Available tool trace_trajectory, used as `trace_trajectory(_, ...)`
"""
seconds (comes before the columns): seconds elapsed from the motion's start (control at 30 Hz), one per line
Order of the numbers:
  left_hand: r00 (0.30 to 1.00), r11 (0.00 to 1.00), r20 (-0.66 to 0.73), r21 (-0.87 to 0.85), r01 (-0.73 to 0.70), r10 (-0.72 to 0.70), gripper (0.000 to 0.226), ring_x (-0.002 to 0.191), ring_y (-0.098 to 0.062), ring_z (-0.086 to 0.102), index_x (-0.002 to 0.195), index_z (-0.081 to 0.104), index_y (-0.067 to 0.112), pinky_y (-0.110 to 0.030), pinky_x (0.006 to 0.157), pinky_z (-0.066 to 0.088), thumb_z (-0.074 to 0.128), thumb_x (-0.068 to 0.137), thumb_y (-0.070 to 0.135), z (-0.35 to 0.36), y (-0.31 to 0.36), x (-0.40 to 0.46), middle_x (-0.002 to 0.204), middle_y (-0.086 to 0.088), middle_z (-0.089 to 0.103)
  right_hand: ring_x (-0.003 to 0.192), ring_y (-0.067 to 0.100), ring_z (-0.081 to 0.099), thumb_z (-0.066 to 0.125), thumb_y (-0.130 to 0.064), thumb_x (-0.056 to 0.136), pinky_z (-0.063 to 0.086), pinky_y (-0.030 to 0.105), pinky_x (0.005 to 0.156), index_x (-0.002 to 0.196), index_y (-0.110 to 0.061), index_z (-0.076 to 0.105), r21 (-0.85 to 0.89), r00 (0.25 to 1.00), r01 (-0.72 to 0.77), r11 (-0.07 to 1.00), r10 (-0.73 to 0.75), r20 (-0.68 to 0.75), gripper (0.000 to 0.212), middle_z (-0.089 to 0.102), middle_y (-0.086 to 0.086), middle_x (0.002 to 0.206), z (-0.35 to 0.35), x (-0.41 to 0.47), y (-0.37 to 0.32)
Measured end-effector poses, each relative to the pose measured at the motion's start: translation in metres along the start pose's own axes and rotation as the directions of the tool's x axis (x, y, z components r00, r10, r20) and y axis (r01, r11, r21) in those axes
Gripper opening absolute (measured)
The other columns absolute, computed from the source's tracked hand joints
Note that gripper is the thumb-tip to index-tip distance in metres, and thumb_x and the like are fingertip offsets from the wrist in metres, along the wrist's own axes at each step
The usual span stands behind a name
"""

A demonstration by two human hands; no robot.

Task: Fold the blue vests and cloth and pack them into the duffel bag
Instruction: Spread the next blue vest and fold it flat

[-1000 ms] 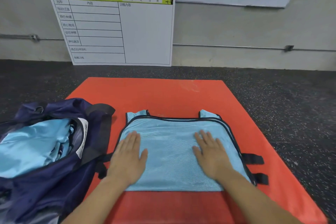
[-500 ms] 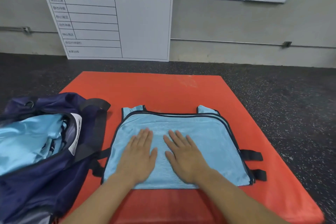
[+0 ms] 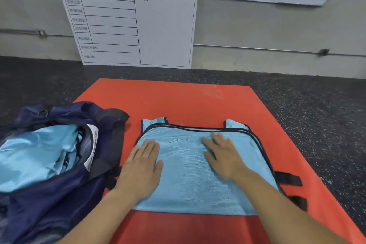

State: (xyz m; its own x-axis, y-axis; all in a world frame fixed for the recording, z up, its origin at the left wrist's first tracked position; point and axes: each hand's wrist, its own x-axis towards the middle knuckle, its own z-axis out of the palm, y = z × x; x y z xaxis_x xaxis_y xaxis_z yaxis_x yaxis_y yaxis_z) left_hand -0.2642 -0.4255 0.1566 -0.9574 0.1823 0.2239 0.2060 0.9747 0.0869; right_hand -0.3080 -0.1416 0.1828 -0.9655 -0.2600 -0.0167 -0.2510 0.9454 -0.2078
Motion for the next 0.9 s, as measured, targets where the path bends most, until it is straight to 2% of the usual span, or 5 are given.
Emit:
trace_trajectory(0.13,0.998,0.999,0.026,-0.016,-0.052,0.052,0.068,0.151,-0.018,0.027,0.153,0.042,0.013,-0.032,0.119,0.007,0.020,0.101,0.051,0.002,0.003,-0.005,0.161,-0.003,0.034,0.158,0.023,-0.004,0.033,-0.046,0.109,-0.005,0.041,0.127,0.159,-0.040,0.026,0.115,0.988,0.144,0.983,-0.149,0.043,0.051,0.008,0.008,0.171,0.014,0.031,-0.053)
trace_trajectory(0.43,0.998,0.998,-0.009,-0.013,-0.062,0.062,0.063,0.147,-0.016,0.036,0.150,0.048,0.014,-0.034,0.117,0.015,0.026,0.102,0.049,0.000,-0.015,-0.005,0.158,-0.001,0.041,0.158,0.024,0.000,0.038,-0.043,0.108,-0.005,0.040,0.127,0.148,-0.044,0.047,0.274,0.981,0.176,0.946,-0.192,0.035,0.041,0.017,0.006,0.170,0.026,0.084,-0.111)
trace_trajectory(0.63,0.997,0.995,-0.034,-0.077,-0.069,0.067,0.070,0.154,-0.010,0.014,0.158,0.030,0.018,-0.033,0.126,0.006,0.011,0.101,0.053,-0.001,-0.016,-0.003,0.166,0.003,0.021,0.158,0.017,0.000,0.029,-0.032,0.111,-0.005,0.042,0.126,0.161,-0.028,0.027,0.118,0.974,0.214,0.970,-0.221,0.042,0.050,0.017,-0.008,0.169,0.034,0.102,-0.114)
trace_trajectory(0.8,0.997,0.996,-0.026,-0.033,-0.079,0.078,0.063,0.149,-0.013,0.032,0.151,0.046,0.016,-0.034,0.124,0.015,0.024,0.102,0.050,-0.005,-0.017,-0.007,0.159,0.000,0.039,0.158,0.018,-0.001,0.022,-0.035,0.111,-0.004,0.044,0.127,0.163,-0.024,0.020,0.015,0.983,0.178,0.984,-0.179,0.044,0.053,0.013,-0.008,0.170,0.032,0.106,-0.107)
trace_trajectory(0.9,0.996,0.996,-0.010,-0.007,-0.087,0.087,0.059,0.146,-0.013,0.037,0.146,0.052,0.016,-0.035,0.117,0.017,0.031,0.102,0.048,-0.009,-0.019,-0.011,0.155,0.001,0.046,0.158,0.021,-0.002,0.021,-0.035,0.110,-0.002,0.046,0.127,0.163,-0.020,0.017,-0.025,0.998,0.054,0.998,-0.053,0.041,0.055,0.011,-0.005,0.171,0.026,0.111,-0.092)
